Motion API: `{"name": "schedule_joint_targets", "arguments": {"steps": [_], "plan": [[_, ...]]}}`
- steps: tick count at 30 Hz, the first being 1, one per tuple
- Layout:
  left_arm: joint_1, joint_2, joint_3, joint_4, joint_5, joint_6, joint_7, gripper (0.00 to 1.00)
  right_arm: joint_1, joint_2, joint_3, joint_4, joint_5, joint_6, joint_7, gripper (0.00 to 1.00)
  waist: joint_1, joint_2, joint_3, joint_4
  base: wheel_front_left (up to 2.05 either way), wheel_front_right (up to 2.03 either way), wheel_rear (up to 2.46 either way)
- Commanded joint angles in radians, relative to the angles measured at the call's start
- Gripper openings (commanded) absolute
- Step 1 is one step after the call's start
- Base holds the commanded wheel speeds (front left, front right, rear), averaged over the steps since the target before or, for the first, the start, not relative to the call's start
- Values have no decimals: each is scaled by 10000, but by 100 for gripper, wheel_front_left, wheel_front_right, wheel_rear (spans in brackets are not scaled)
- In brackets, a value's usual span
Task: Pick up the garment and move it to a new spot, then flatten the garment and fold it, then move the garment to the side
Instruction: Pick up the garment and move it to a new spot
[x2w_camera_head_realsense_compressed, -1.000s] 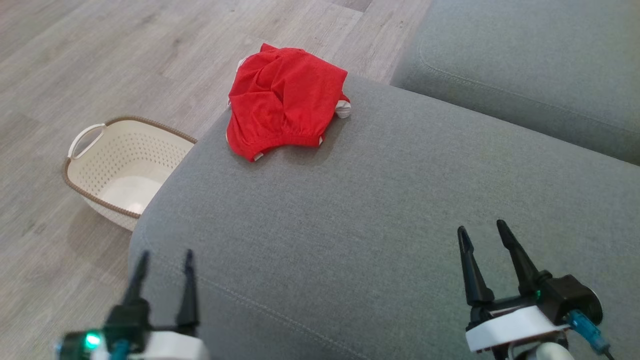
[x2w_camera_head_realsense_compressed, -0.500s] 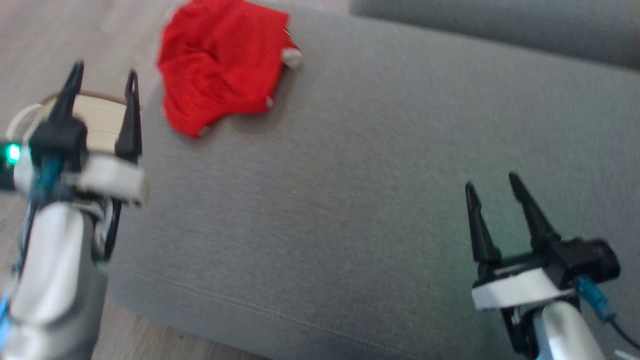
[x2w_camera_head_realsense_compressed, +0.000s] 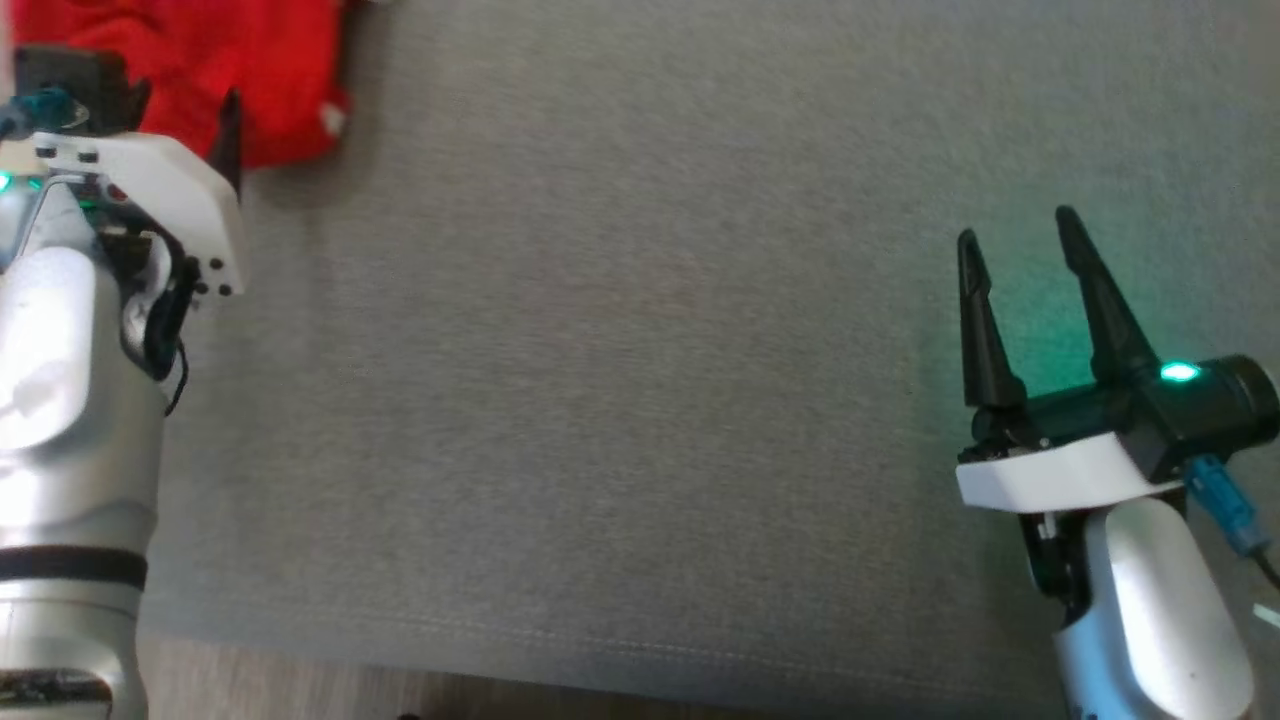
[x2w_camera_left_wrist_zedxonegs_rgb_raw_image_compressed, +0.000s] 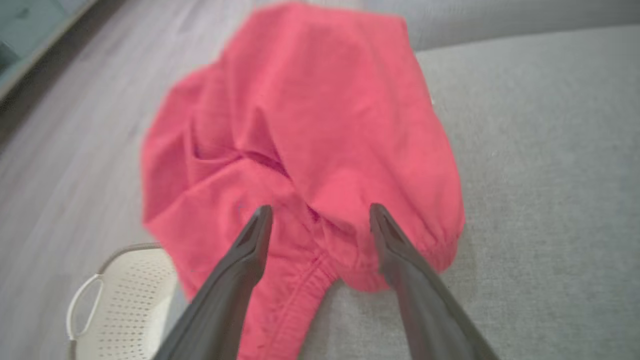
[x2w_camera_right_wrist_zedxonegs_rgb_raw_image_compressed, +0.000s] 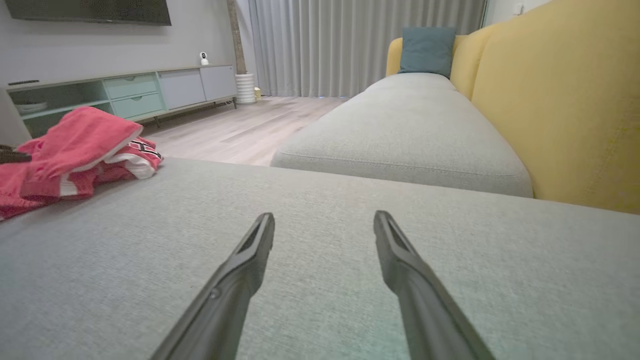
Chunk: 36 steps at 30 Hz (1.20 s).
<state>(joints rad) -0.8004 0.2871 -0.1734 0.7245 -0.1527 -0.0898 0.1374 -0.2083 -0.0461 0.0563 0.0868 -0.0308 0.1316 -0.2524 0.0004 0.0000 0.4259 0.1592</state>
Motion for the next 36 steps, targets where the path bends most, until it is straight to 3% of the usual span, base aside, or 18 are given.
{"name": "schedule_joint_targets", "arguments": {"steps": [1,9,10,11,12,13,25,36], "plan": [[-403,617,427,-235,-61,-48,28,100,-137,-41,219,-354,-12,-9,-93,100,-4,0,482,-473,0,0,0],[-711,681,474,1086,-411,-91,747,100,-279,-41,194,-342,148,-9,-93,100,-4,0,712,-748,0,0,0],[-715,702,475,1189,-423,-77,739,89,-295,-41,207,-331,178,-9,-93,100,-4,0,702,-766,0,0,0],[-719,723,468,1274,-428,-72,702,64,-309,-41,215,-320,204,-9,-93,100,-4,0,682,-777,0,0,0],[-728,744,466,1340,-426,-43,627,17,-318,-41,215,-311,228,-9,-93,100,-4,0,651,-781,0,0,0],[-742,769,468,1376,-416,-2,494,0,-319,-41,207,-303,244,-9,-93,100,-4,0,605,-778,0,0,0],[-1157,1269,-42,1352,36,-20,-703,0,81,-41,80,-46,434,-9,-93,100,-4,0,-987,-549,0,0,0],[-1770,1605,-1121,-114,553,-285,-1041,0,807,-41,-7,220,898,-9,-93,100,-4,0,-2997,-697,0,0,0]]}}
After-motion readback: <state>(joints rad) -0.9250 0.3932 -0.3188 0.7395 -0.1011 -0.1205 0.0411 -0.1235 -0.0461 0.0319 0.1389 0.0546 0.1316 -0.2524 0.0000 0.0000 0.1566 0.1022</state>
